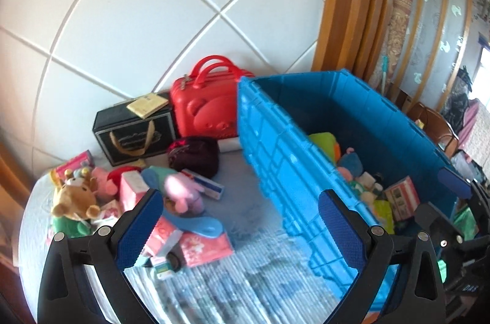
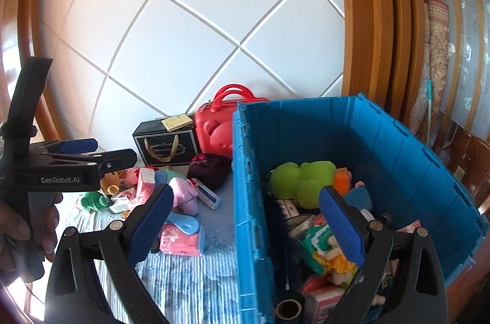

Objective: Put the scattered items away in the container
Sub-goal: 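Move both open grippers out of the crate back toward the item pile, then grasp the brown plush bear with the left gripper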

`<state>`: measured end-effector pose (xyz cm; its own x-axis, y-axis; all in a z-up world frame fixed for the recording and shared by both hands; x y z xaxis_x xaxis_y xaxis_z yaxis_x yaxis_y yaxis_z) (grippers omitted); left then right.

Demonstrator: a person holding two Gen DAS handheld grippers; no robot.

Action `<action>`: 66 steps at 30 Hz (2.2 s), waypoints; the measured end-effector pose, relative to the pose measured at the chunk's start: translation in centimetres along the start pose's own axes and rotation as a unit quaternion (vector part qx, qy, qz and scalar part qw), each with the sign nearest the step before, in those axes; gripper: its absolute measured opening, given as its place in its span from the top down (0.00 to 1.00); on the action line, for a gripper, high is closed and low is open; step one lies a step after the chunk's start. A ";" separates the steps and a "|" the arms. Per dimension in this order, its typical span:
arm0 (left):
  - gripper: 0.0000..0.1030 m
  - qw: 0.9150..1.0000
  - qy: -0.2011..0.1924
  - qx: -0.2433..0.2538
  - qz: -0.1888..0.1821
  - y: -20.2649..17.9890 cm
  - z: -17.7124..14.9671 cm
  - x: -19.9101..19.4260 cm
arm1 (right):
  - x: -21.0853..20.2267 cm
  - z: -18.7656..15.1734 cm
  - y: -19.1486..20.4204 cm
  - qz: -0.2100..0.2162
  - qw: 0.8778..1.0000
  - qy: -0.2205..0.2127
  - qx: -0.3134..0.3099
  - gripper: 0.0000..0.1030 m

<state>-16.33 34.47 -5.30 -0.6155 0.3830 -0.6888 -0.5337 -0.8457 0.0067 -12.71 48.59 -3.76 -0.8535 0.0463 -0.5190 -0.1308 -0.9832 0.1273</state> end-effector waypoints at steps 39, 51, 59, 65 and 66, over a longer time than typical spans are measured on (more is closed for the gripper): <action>0.01 0.979 0.114 -0.102 0.138 38.9 -12.2 24.4 | 23.3 -20.4 23.4 0.062 0.975 0.202 -0.063 0.06; 0.00 0.966 0.171 -0.116 0.157 40.7 -12.7 32.3 | 21.9 -21.6 21.0 0.033 0.975 0.215 -0.053 0.06; 0.21 0.972 0.148 -0.142 0.113 41.2 -12.9 31.5 | 22.3 -21.7 20.9 0.033 0.974 0.217 -0.057 0.06; 0.27 0.976 0.131 -0.144 0.093 40.6 -13.2 28.6 | 23.2 -21.3 22.0 0.042 0.973 0.216 -0.065 0.06; 0.27 0.977 0.125 -0.145 0.090 40.5 -13.3 27.9 | 23.5 -21.2 22.2 0.043 0.973 0.215 -0.066 0.06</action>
<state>-47.39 5.95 -33.86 -0.5037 0.1461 -0.8514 -0.2200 -0.9748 -0.0371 -24.98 24.08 -30.99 -0.5652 -0.0875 -0.8203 0.0227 -0.9956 0.0905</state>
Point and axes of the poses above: each gripper's, at about its wrist camera, not at the fingertips, and x roughly the way its jaws point, y to its left, z to its top, the point moved 7 cm from there along x, roughly the way its jaws point, and after that the axes turned 6 degrees about z, right-handed, at the moved point
